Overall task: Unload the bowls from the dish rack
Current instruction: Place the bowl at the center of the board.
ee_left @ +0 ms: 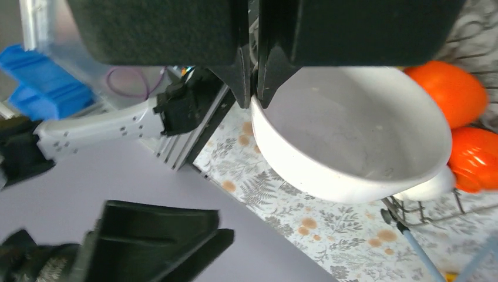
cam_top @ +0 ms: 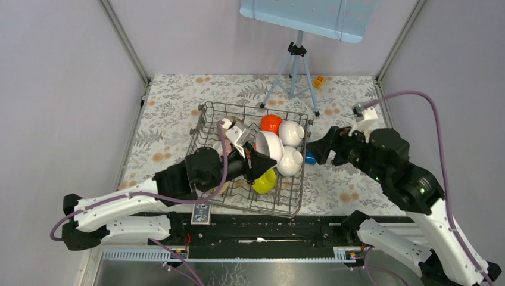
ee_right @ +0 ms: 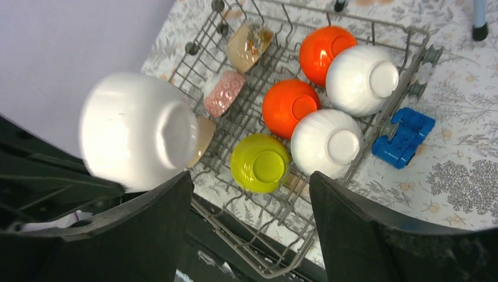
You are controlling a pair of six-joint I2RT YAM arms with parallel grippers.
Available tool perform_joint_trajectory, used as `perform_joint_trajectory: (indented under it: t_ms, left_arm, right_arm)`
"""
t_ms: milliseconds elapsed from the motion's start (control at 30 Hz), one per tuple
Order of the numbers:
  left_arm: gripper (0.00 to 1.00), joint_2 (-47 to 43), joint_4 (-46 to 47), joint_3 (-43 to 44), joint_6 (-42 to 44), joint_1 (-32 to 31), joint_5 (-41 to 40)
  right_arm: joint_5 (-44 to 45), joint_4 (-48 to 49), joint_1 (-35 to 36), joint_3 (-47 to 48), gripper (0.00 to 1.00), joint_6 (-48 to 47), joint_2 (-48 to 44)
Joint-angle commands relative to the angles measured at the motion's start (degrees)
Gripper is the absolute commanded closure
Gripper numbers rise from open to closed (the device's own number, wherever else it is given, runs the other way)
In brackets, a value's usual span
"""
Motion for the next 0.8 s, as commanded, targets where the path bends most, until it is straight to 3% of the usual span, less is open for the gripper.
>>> perform_joint_trajectory:
  t_ms: [0, 167, 300, 567, 767]
  left_arm:
    - [1.0, 1.2, -19.86, 9.76, 15.45, -0.1, 2.84]
    - [1.0, 5.8, -32.99, 17.39, 25.11, -4.81, -2.55]
    - [1.0, 8.17, -36.7, 18.89, 31.27, -10.61, -8.36]
    - [1.0, 9.55, -42.07, 19.53, 43.84, -16.1, -9.03]
    - [1.0, 13.35, -52.11, 20.33, 53.47, -19.64, -9.33]
  right_arm:
    - [-5.4, -4.85, 0.18, 4.35, 0.22, -2.8, 5.25]
    - [-7.48, -8.59, 0.19, 9.79, 0.24, -4.79, 11.0]
    - [-7.27, -10.8, 0.23, 12.01, 0.26, -5.65, 14.12]
    - [-8.32, -17.26, 0.17, 18.73, 0.29, -9.2, 19.24]
    - [-9.86, -18.67, 2.55, 19.69, 0.31, -10.05, 22.04]
